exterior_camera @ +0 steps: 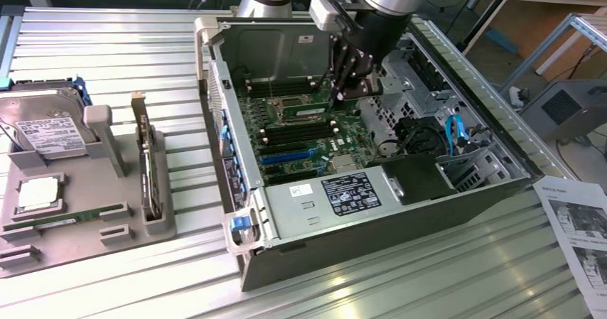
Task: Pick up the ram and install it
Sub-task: 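Insert the ram into the slot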
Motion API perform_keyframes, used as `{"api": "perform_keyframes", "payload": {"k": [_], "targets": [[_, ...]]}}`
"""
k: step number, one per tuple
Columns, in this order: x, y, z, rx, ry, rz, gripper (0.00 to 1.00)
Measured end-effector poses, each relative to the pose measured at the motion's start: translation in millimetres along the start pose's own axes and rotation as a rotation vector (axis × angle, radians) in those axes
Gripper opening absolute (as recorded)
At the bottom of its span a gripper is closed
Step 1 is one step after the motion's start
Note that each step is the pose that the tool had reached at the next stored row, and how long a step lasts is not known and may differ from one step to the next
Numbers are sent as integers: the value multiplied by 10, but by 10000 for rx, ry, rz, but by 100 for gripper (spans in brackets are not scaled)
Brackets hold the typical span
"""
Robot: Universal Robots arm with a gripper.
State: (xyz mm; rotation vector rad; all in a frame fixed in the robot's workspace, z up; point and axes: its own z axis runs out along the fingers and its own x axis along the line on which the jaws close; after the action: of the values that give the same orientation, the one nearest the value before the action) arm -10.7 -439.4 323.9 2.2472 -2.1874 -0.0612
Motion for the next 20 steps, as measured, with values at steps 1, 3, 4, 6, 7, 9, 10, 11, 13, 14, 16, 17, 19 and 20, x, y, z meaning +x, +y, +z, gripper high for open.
{"api": "perform_keyframes", "payload": {"k": [1, 3, 4, 6, 7, 9, 10, 11, 13, 14, 16, 17, 19, 20], "targets": [[-39, -1, 10, 0, 1, 9, 13], [-74, -4, 26, -1, 17, 16, 13], [-75, -5, 38, 0, 21, 23, 13], [-75, -6, 92, -1, 25, 45, 13], [-74, -7, 116, 0, 24, 49, 13], [-73, -8, 161, 0, 24, 56, 13], [-72, -9, 203, 0, 24, 64, 13], [-71, -10, 235, 0, 24, 69, 13], [-70, -11, 269, 0, 24, 74, 13], [-69, -13, 313, 1, 23, 80, 13], [-67, -15, 388, 1, 22, 91, 13], [-67, -16, 418, 1, 23, 96, 13], [-66, -16, 433, 0, 25, 97, 13], [-66, -16, 433, 0, 25, 97, 13]]}}
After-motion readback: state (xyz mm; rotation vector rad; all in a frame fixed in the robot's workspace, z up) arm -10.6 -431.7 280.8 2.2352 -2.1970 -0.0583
